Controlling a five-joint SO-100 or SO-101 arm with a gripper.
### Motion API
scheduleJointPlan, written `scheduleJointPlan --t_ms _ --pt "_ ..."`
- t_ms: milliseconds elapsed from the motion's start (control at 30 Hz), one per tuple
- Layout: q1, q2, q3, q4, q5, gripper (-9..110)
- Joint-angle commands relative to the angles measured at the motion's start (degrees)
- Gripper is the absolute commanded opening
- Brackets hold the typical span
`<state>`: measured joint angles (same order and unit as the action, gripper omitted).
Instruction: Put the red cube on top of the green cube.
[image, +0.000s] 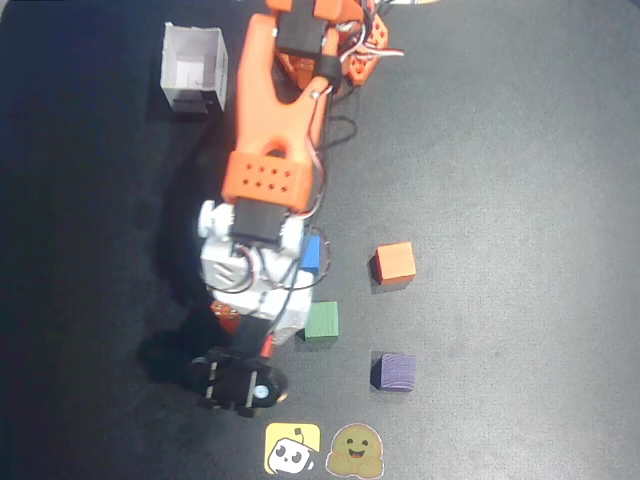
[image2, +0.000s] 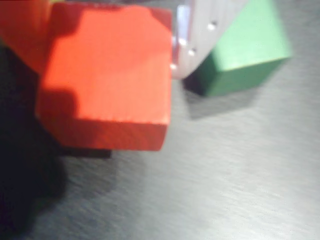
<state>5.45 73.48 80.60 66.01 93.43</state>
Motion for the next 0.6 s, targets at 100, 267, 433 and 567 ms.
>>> scheduleJointPlan --t_ms 100,267,433,567 --pt "-3.16 5.8 1.49 0.18 2.02 9" --pt "-5.27 7.82 4.04 -0.26 4.22 9" --pt "-7.03 10.37 8.17 -2.9 5.54 9" --pt "-8.44 13.1 13.01 -6.06 6.86 9"
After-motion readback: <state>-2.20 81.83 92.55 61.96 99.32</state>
